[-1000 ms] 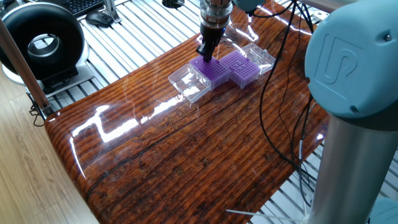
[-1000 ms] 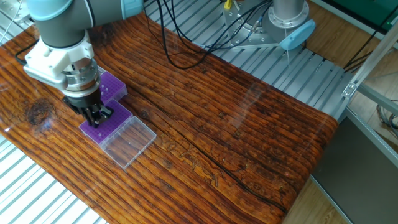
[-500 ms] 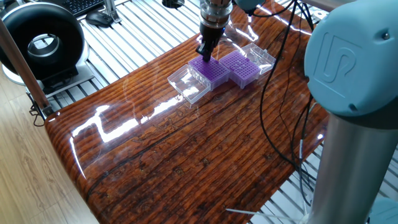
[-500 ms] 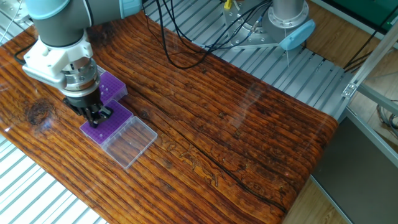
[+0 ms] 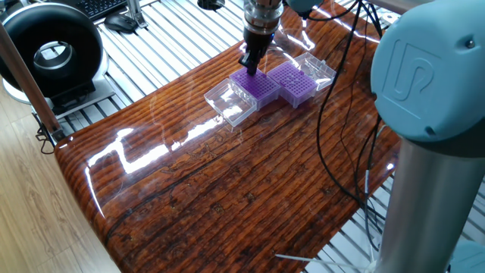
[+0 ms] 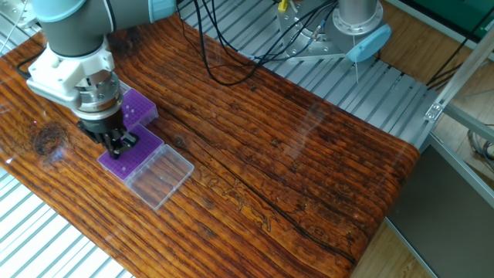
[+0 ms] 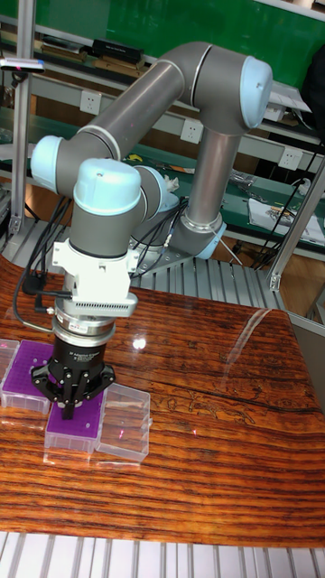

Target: Transfer all small pipette tips from one holder to another

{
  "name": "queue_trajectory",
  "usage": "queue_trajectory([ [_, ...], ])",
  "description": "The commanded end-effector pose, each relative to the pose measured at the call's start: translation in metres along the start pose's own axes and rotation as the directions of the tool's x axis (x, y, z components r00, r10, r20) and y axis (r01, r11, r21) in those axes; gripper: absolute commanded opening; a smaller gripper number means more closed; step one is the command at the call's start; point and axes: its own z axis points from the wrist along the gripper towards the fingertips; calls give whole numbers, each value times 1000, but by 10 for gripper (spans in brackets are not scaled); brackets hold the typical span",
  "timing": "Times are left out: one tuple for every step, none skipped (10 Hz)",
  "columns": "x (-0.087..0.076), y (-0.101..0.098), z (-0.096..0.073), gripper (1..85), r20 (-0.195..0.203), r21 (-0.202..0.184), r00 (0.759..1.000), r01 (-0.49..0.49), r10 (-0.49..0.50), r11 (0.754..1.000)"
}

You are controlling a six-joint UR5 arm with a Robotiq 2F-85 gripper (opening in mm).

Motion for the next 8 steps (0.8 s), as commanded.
queue_trajectory([
  [-3, -3, -2, 10, 12, 5, 1000, -21, 21, 1000],
  [-3, -3, -3, 10, 11, 8, 1000, -27, 26, 1000],
  [-2, -5, -5, 10, 5, 21, 999, -32, 32, 999],
  [-1, -5, -7, 10, 0, 30, 999, -40, 40, 999],
  [-1, -5, -9, 10, 0, 27, 999, -43, 43, 999],
  [0, -4, -12, 10, -2, 25, 999, -45, 45, 999],
  [1, -4, -15, 10, -3, 26, 999, -51, 51, 998],
  [1, -4, -17, 10, 0, 27, 998, -57, 57, 998],
])
